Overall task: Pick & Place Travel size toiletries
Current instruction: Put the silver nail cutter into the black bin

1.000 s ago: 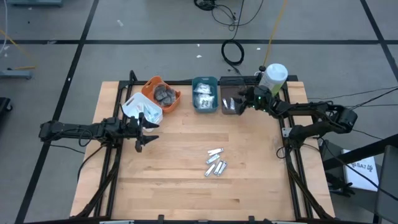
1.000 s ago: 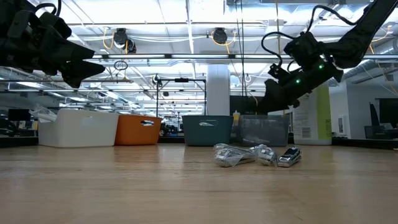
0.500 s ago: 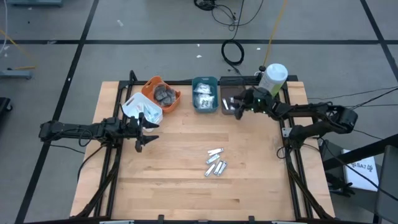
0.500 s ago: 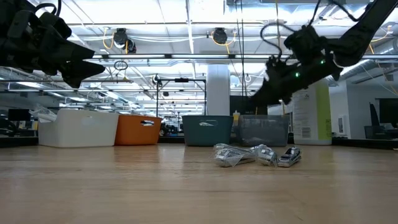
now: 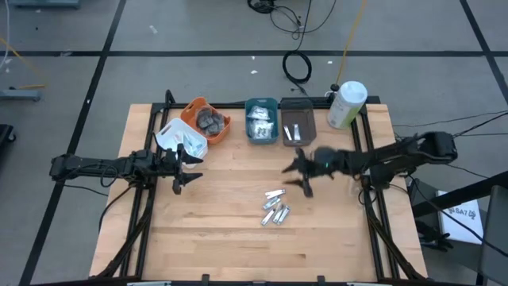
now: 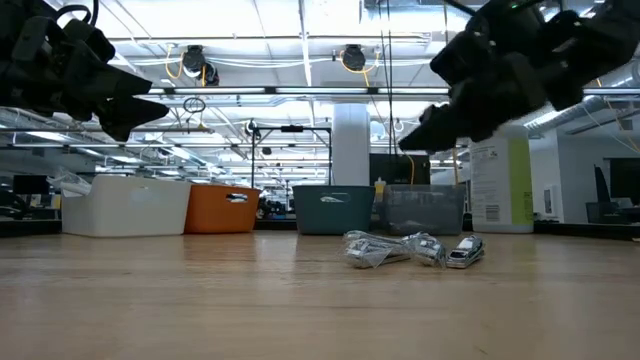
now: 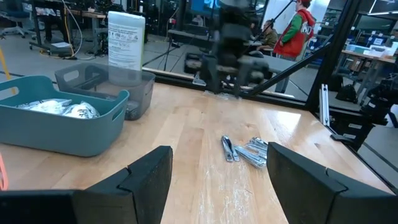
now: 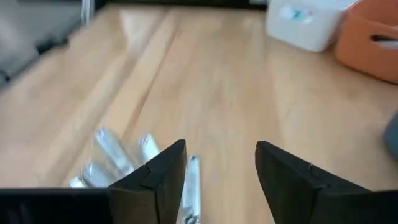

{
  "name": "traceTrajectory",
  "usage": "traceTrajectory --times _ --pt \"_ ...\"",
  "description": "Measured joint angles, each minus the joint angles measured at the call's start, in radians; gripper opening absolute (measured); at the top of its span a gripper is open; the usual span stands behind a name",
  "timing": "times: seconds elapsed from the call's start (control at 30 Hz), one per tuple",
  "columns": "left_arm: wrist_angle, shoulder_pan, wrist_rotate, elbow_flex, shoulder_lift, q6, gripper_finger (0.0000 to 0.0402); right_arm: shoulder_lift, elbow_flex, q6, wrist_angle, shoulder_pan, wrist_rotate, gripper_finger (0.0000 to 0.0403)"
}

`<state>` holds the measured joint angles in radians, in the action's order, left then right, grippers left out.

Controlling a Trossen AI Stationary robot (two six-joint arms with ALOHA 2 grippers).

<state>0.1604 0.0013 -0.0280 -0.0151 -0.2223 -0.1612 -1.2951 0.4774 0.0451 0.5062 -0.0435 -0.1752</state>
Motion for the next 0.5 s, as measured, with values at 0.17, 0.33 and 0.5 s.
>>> traceTrajectory --times 0.17,0.33,0.5 --pt "0.000 0.000 0.000 0.000 0.000 0.000 0.0255 -0.100 0.000 0.023 -0.008 0.186 0.207 0.0190" --pt "0.000 0.000 0.000 0.000 0.000 0.000 0.0255 -0.206 0.000 0.012 0.002 0.229 0.283 0.0189" --pt "-0.001 0.000 0.000 0.000 0.000 0.000 0.0255 -0.299 0.000 -0.025 0.082 0.218 0.280 0.0186"
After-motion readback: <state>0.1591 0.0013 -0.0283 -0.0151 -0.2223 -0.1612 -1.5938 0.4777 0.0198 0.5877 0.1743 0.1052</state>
